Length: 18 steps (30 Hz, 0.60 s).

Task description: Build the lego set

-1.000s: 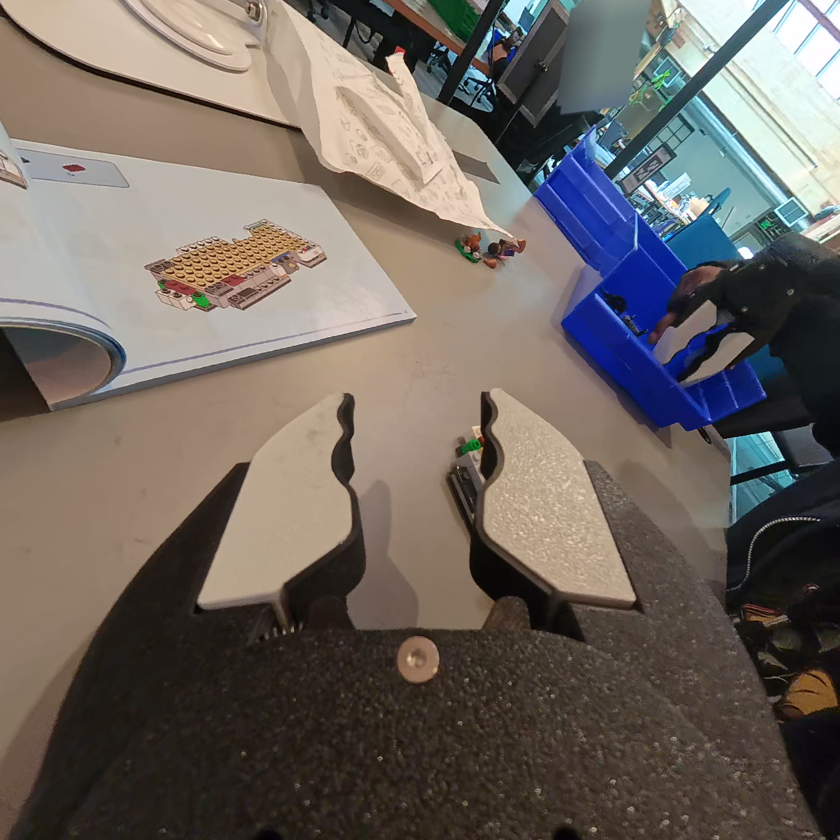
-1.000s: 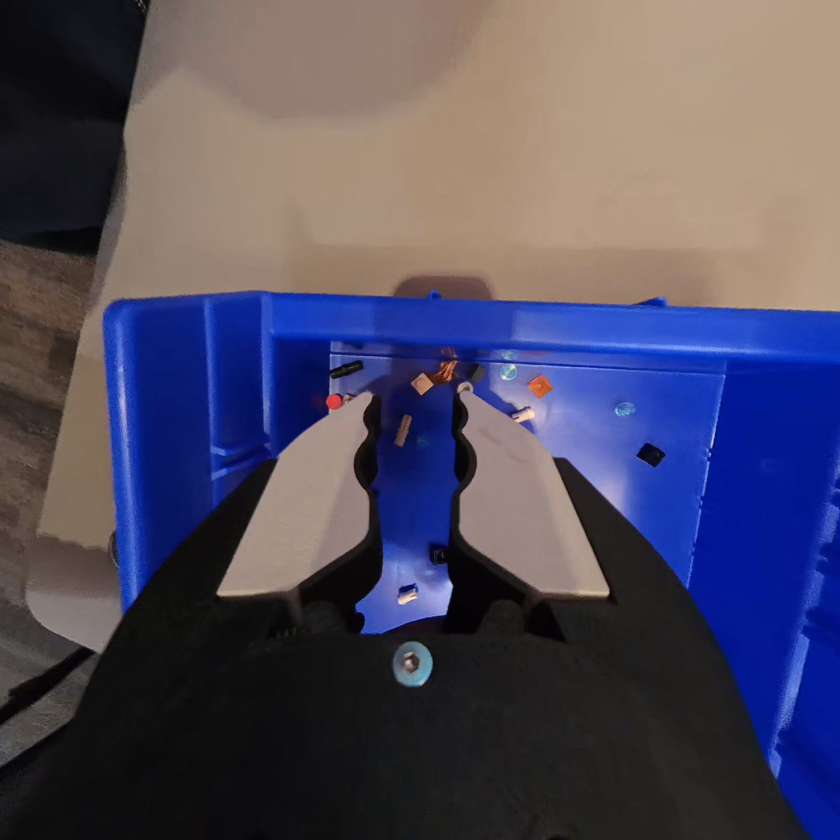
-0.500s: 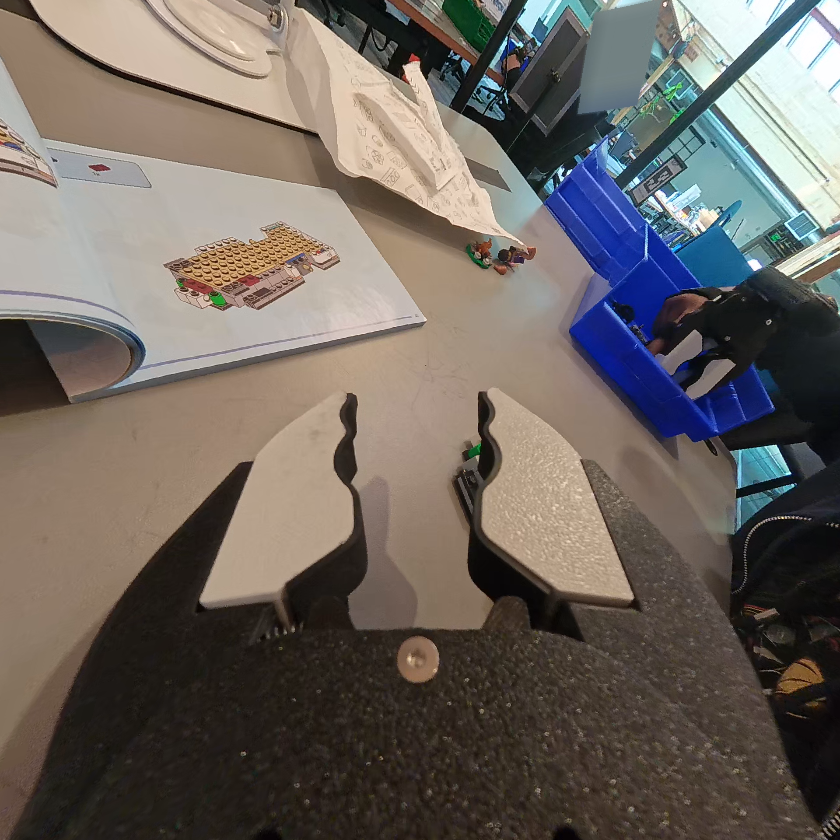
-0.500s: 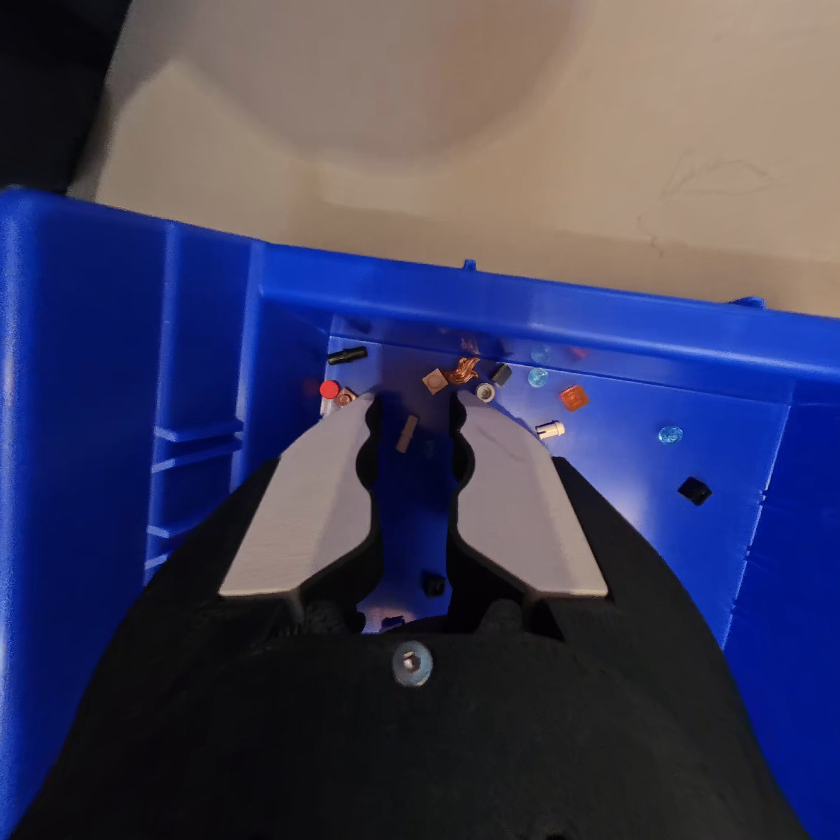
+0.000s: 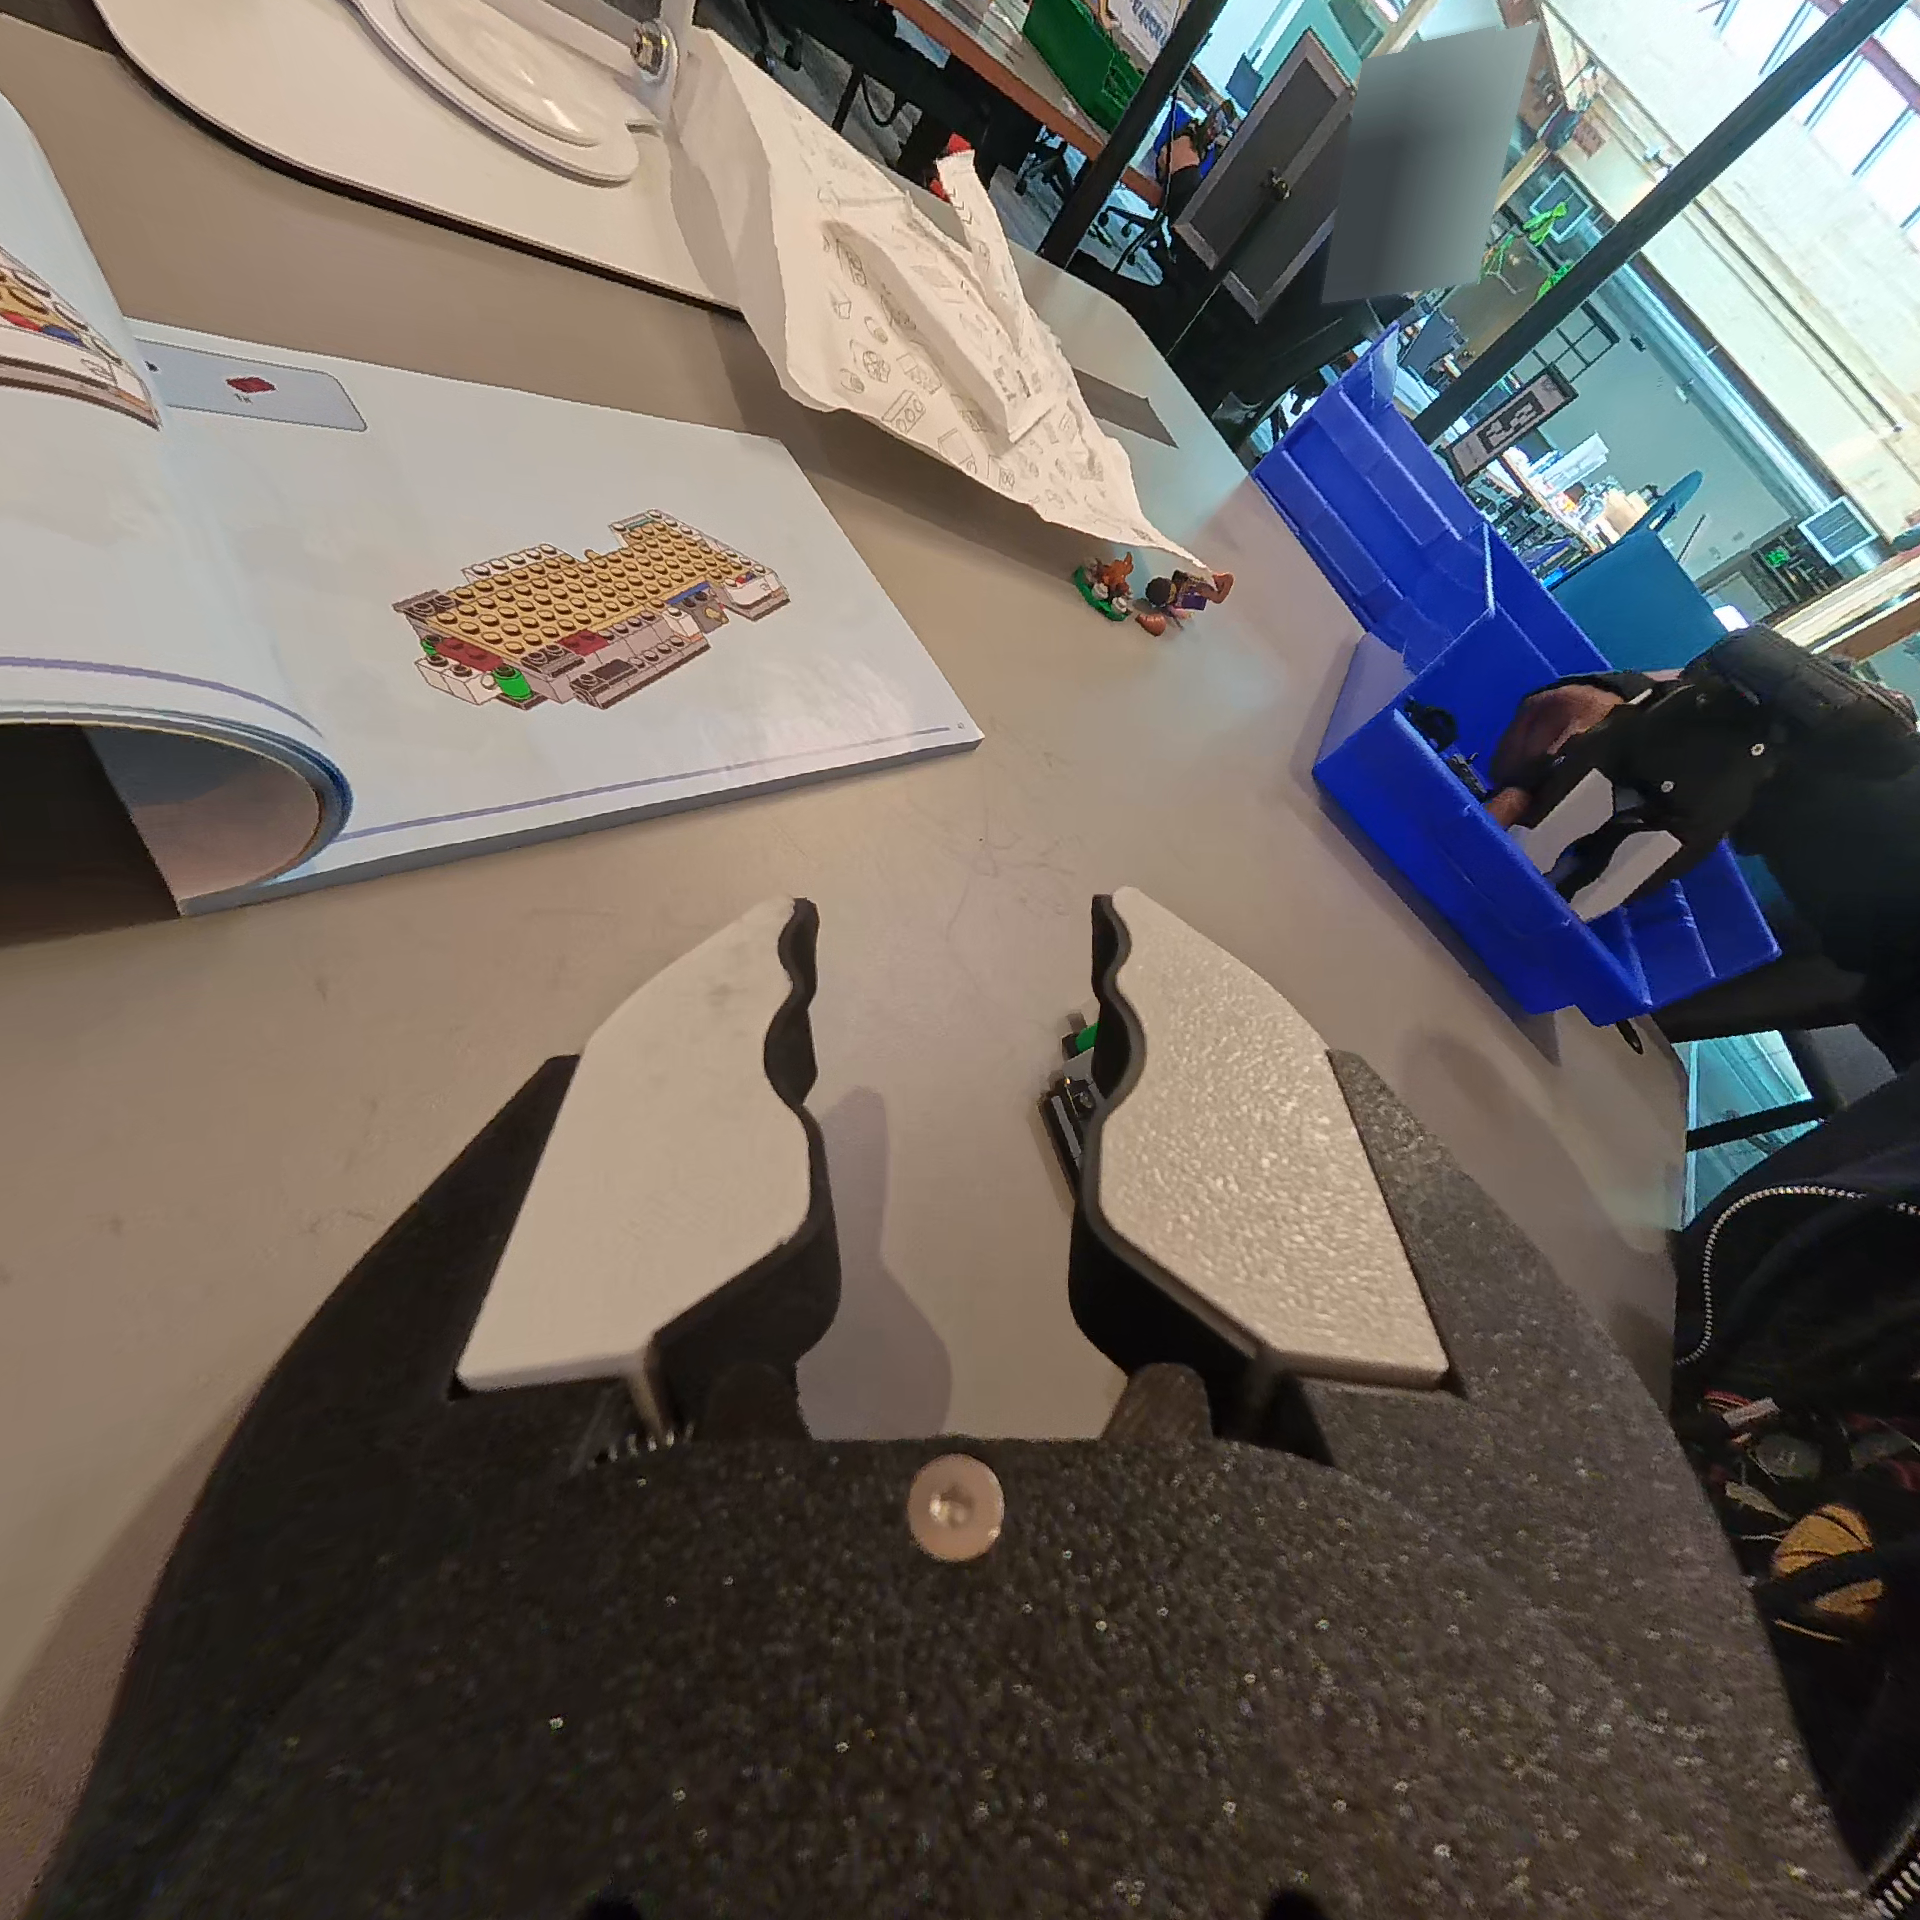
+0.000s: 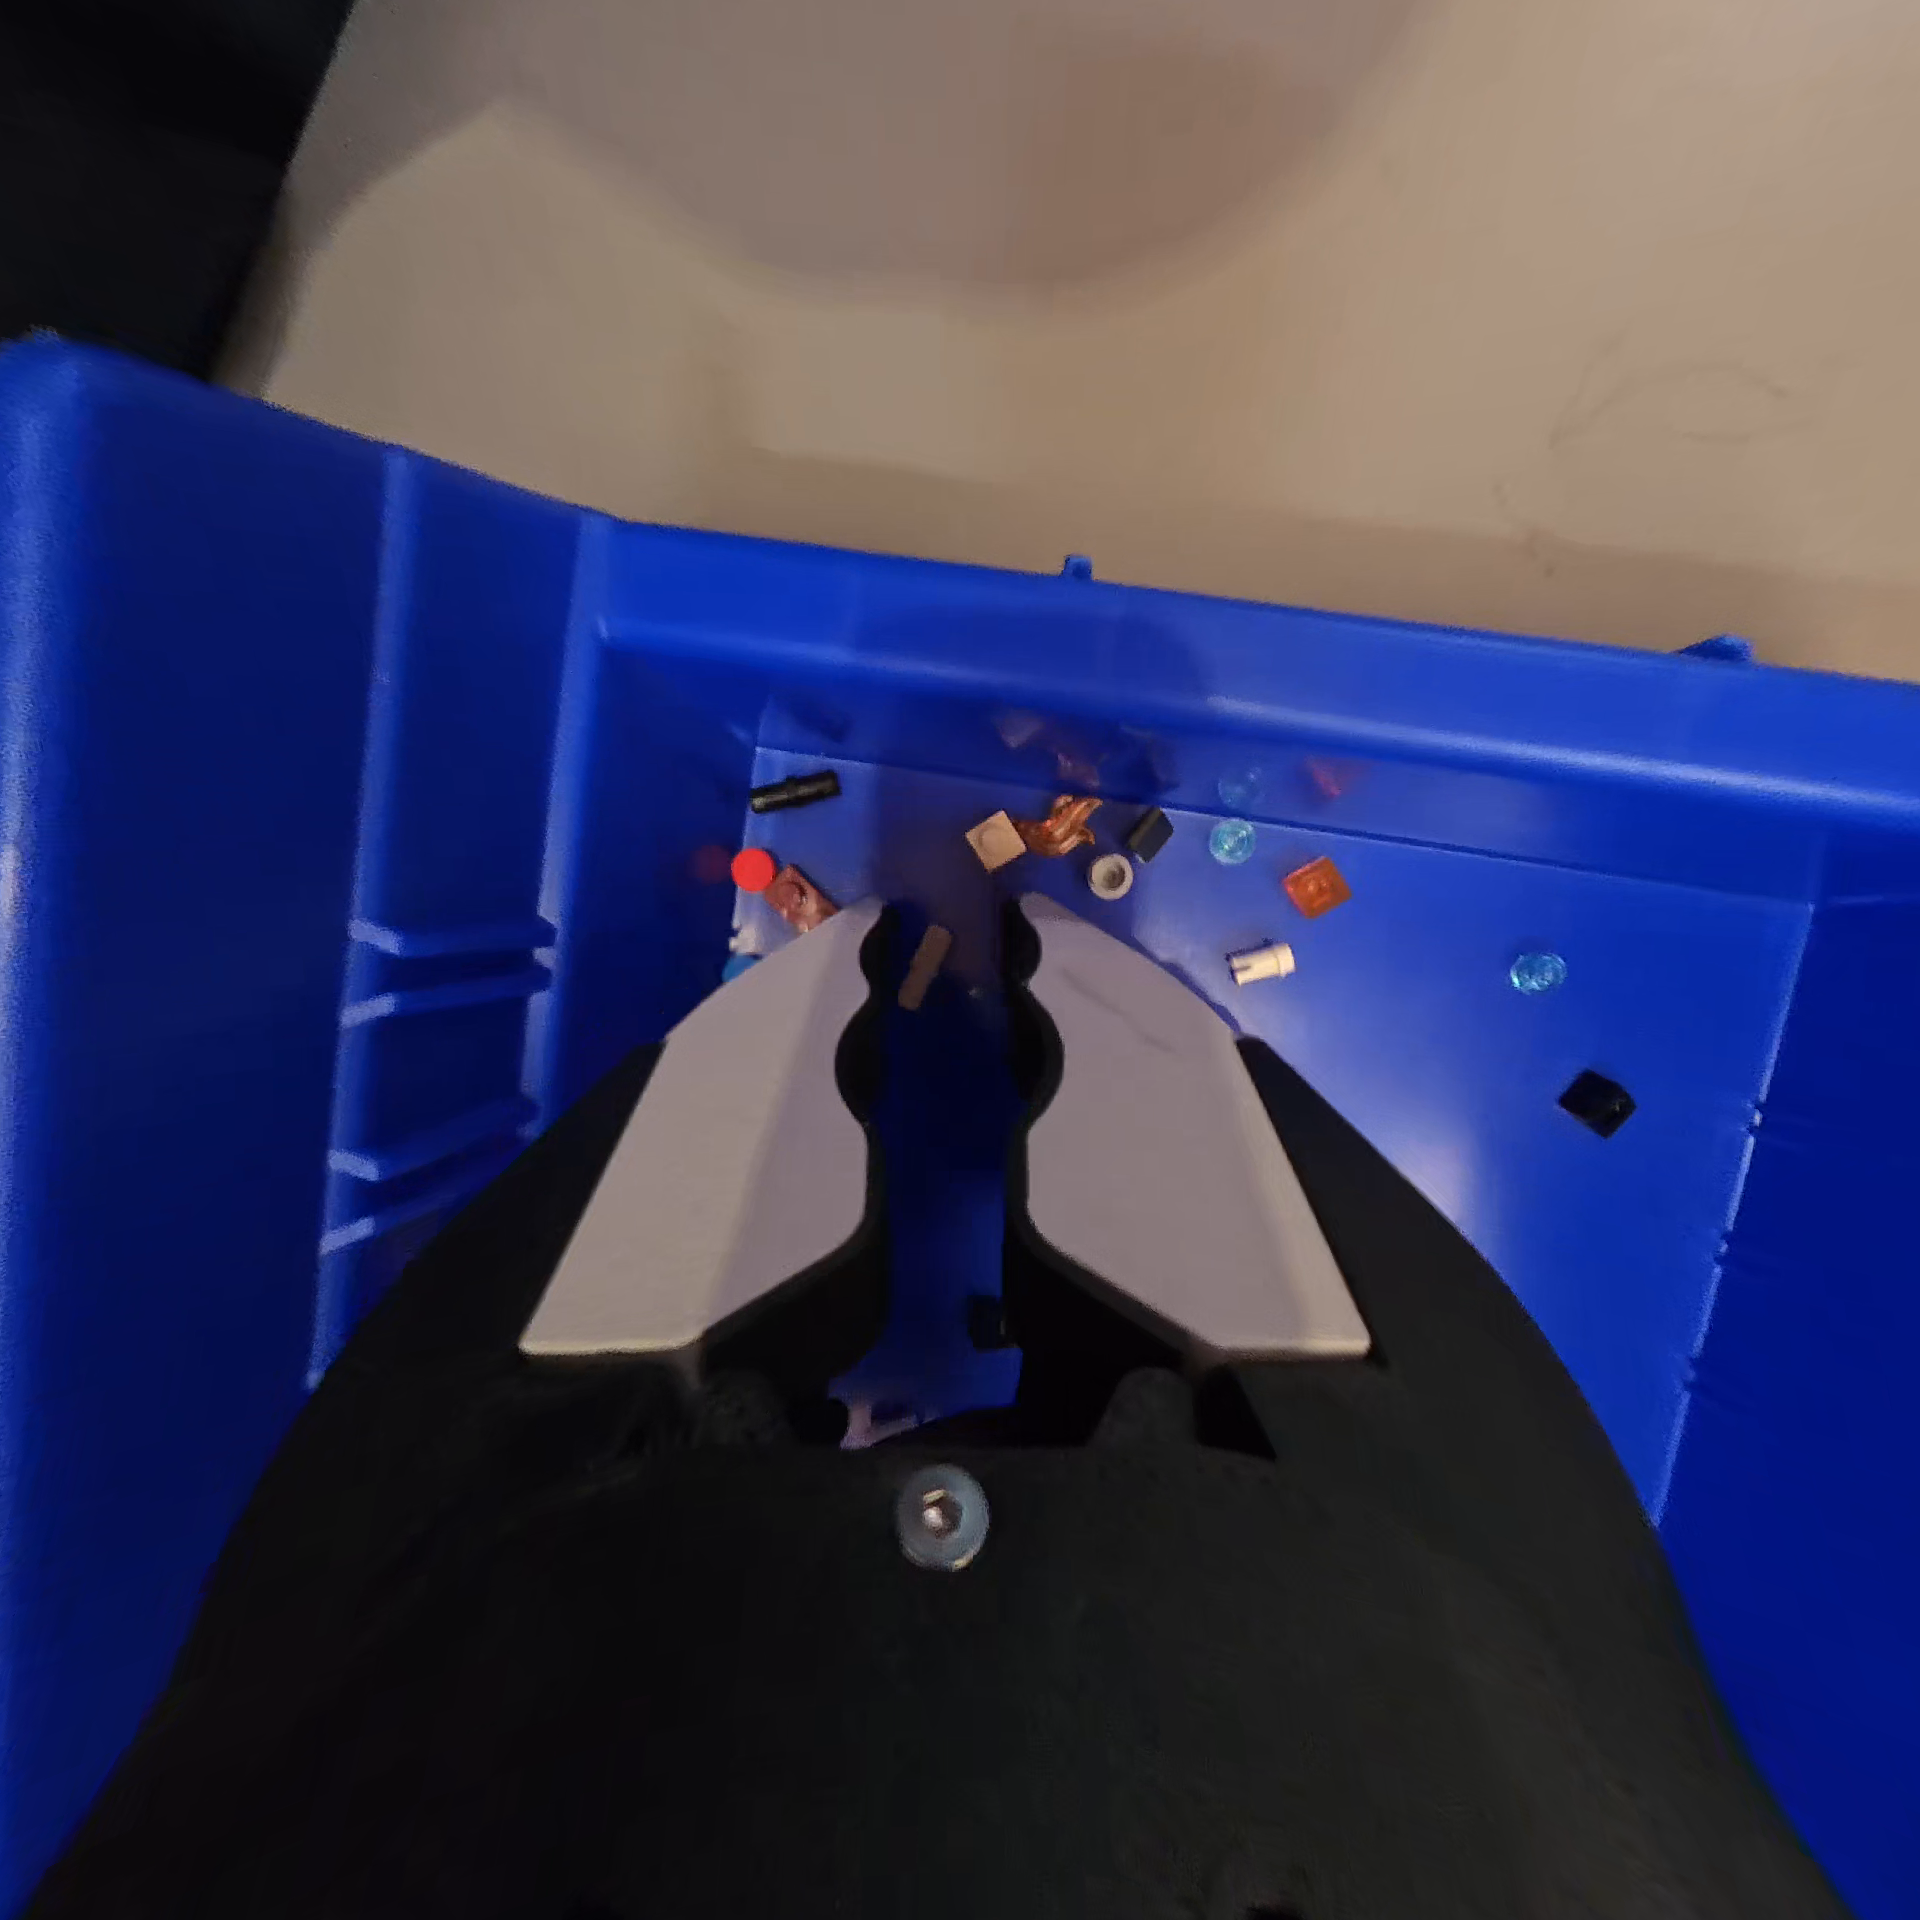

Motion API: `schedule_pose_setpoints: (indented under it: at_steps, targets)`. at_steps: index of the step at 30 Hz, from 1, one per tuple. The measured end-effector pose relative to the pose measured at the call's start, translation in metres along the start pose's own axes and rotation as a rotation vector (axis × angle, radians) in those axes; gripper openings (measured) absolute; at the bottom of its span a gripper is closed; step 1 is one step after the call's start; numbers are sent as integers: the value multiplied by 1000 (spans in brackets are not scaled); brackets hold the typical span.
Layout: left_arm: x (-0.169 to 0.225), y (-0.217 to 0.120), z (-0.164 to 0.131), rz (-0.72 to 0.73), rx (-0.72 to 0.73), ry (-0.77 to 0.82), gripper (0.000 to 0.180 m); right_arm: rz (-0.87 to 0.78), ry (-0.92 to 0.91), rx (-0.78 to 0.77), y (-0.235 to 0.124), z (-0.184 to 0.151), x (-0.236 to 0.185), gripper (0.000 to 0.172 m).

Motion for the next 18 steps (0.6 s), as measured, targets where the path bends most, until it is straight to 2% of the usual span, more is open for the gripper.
schedule_pose_setpoints:
  at_steps: [4, 10, 14, 18]
  targets:
    - [-1, 1, 0, 6, -7, -5, 51, 8, 0, 0, -5, -3, -3, 22]
    - [-6, 5, 1, -3, -30, -42, 51, 49, -132, 47, 0, 4, -10, 21]
    - [-7, 3, 2, 6, -9, -36, 51, 97, -150, 78, 6, 5, -15, 21]
    - [-8, 3, 2, 13, -12, -39, 51, 94, -148, 116, -4, 12, -17, 19]
Point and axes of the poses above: each gripper's, where its closed fingertips meet, y out along the fingers, z out of its top, x = y × z across the jaws, the point moved 1 cm from there along -y, back along the fingers, and after that the axes turned 4 degrees about z, right-handed, at the moved point
